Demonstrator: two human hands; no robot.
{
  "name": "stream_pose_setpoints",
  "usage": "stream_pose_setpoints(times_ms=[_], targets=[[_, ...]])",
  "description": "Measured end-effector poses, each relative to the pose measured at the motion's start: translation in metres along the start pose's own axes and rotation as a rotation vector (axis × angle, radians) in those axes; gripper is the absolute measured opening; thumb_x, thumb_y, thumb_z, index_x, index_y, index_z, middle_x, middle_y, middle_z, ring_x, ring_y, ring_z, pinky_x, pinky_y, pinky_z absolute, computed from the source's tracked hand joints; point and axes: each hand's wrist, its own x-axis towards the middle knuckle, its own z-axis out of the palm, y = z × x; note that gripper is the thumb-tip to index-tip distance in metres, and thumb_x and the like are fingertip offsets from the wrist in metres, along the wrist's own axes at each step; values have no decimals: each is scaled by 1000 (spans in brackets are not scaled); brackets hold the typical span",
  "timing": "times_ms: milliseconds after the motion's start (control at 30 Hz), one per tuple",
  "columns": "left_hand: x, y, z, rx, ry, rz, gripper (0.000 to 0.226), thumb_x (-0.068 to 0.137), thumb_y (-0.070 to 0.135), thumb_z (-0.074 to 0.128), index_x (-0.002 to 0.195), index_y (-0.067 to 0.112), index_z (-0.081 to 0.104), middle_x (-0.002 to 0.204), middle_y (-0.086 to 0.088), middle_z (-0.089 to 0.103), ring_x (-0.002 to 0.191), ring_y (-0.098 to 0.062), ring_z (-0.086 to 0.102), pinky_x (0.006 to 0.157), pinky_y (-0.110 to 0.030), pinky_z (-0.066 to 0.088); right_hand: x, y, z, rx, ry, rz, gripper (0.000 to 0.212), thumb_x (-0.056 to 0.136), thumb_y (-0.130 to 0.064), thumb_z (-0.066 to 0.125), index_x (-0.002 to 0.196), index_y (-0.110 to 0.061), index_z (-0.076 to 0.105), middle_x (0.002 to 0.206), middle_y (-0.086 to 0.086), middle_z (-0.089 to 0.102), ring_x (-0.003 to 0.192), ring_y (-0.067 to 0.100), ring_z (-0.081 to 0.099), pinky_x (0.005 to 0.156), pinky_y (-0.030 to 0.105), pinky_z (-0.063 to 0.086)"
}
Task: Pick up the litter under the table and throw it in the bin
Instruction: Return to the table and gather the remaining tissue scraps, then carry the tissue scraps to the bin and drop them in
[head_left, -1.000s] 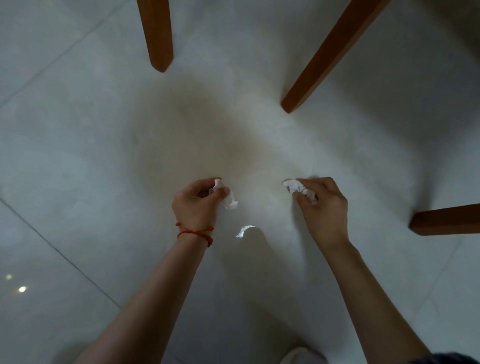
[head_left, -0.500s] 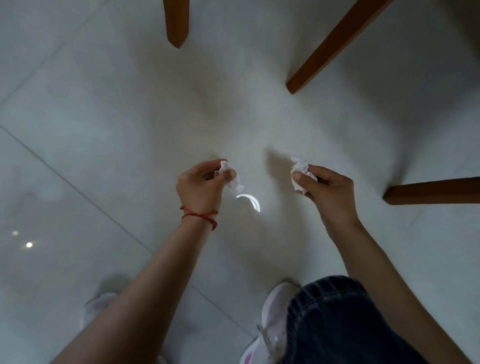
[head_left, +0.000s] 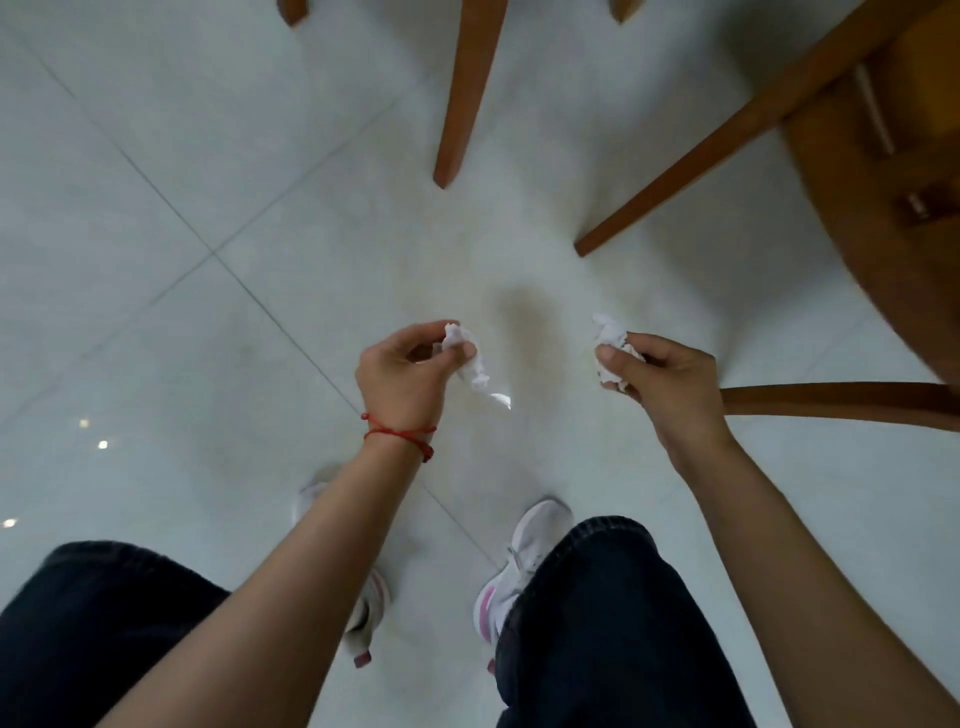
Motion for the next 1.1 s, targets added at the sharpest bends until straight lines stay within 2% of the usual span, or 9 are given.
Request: stream_pose_setpoints(times_ms=[167,267,367,500,567,667,900,1033,1100], targets=[[-50,63,-35,-25,19,-17,32,64,1,76,62,31,68,53,25,65,61,-3,61,70,-20,51,-67,-57,-4,51,-25,9,17,78,-3,69,80,-20,70,68,-10,67,64,3,64,57,12,51],[-80,101,-56,-28,43,-15,32,63,3,77,62,34,68,54,24,65,64,-7,61,71,-22,51,-107,-93,-5,71,-26,10,16,78,-2,68,83,-17,69,73,-3,65,62,2,64,55,11,50],[-111,139,-77,-23,66,-11,31,63,4,78,65,33,68,54,24,66,64,-8,61,72,-26,52,-145,-128,-5,82,-26,-4,15,78,-1,68,88,-12,70,70,-4,65,58,1,64,54,11,50],[-145,190,-106,-33,99,0,31,63,3,78,64,33,69,53,24,65,59,-1,59,71,-26,52,-192,-174,-6,91,-30,-21,14,78,-3,69,80,-17,69,74,-5,67,62,4,66,54,12,52],[-159,215,-121,-47,119,4,27,63,4,78,69,29,70,53,25,65,59,0,59,71,-24,52,-213,-197,-5,136,-35,2,13,78,-4,69,80,-16,70,77,-2,68,69,9,66,56,14,53],[-177,253,-144,-72,149,24,22,64,4,77,81,17,73,55,25,66,61,1,61,69,-17,52,-242,-231,-4,194,-34,16,12,78,-3,68,89,-9,69,80,-1,68,72,11,65,58,15,54],[-215,327,-200,-137,218,112,23,65,1,75,87,8,72,59,24,67,62,6,61,66,-10,51,-308,-296,3,192,-57,-80,11,79,-5,68,82,-16,68,82,-1,67,73,12,64,56,13,53],[-237,352,-225,-180,295,164,20,68,2,74,87,7,71,76,7,69,62,9,62,63,-7,49,-333,-320,9,145,-110,-96,15,80,-8,68,95,-9,64,84,-2,64,75,11,63,57,11,54],[-247,360,-234,-200,332,170,18,69,3,73,87,2,71,80,3,68,63,9,62,61,-4,48,-342,-329,13,153,-149,-86,8,80,-6,68,86,-10,64,80,-2,63,73,12,61,58,13,55]])
